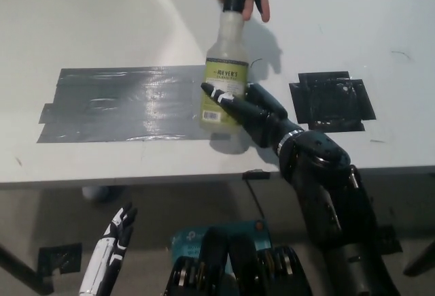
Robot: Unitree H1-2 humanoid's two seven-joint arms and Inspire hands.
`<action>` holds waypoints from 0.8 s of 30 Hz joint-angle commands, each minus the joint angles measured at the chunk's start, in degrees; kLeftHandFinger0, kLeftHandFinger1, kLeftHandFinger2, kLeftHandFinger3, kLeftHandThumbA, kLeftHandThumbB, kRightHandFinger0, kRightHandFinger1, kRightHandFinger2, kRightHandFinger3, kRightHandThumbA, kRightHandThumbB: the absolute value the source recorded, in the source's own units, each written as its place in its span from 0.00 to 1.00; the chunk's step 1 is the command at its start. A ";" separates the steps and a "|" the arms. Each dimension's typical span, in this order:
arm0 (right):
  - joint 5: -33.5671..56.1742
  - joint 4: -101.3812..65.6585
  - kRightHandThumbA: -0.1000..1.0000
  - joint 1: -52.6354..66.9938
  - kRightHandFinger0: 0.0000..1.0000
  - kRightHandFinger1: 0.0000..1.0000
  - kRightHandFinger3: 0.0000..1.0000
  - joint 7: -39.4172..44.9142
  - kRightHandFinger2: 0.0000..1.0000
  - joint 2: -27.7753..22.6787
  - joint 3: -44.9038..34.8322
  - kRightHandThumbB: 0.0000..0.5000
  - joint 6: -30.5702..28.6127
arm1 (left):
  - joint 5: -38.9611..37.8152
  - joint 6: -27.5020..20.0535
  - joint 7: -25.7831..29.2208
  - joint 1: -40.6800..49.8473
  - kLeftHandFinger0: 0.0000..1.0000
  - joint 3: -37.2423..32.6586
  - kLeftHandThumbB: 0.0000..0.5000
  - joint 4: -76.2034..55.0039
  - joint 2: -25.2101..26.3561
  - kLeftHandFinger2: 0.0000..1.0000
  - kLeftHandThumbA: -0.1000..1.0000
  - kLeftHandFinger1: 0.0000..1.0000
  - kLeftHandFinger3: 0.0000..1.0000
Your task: A spray bottle is kept on the black marked spot on the table infront of the robot and the robot extends its right arm to pick it up and hands it to a person
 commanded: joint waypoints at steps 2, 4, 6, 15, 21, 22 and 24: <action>2.30 -7.79 0.66 -0.74 1.00 1.00 1.00 6.84 1.00 -2.09 2.38 1.00 -1.45 | -0.03 -0.02 -0.69 0.30 1.00 -0.42 0.52 -1.90 1.09 1.00 1.00 1.00 1.00; 1.33 -9.39 0.69 -0.06 1.00 1.00 1.00 7.02 1.00 -3.24 3.22 1.00 -2.28 | -0.11 0.57 -0.62 0.41 1.00 -0.37 0.54 -2.32 0.99 1.00 1.00 1.00 1.00; -0.56 -13.39 0.72 2.09 1.00 1.00 1.00 7.11 1.00 -5.54 4.48 1.00 -4.62 | 0.10 0.74 -0.53 0.75 1.00 -0.45 0.53 -2.84 1.01 1.00 1.00 1.00 1.00; -5.44 -37.18 0.93 13.34 1.00 1.00 1.00 5.69 1.00 -17.22 4.75 0.97 -5.62 | -0.35 -1.41 0.00 0.48 1.00 -0.57 0.65 -1.36 0.62 1.00 1.00 1.00 1.00; -3.36 -50.85 0.94 27.02 1.00 1.00 1.00 4.81 1.00 -19.89 0.91 0.95 -9.86 | -2.33 -1.81 -0.37 0.65 1.00 -0.35 0.67 -0.80 -0.07 1.00 1.00 1.00 1.00; -3.46 -51.04 0.94 27.25 1.00 1.00 1.00 4.77 1.00 -19.93 0.88 0.95 -9.97 | -2.34 -1.84 -0.38 0.54 1.00 -0.34 0.67 -0.71 -0.07 1.00 1.00 1.00 1.00; -4.30 -52.63 0.92 30.99 1.00 1.00 1.00 4.16 1.00 -19.59 0.43 0.92 -12.32 | -1.95 -1.80 -0.22 0.15 1.00 -0.39 0.69 -0.37 -0.07 1.00 1.00 1.00 1.00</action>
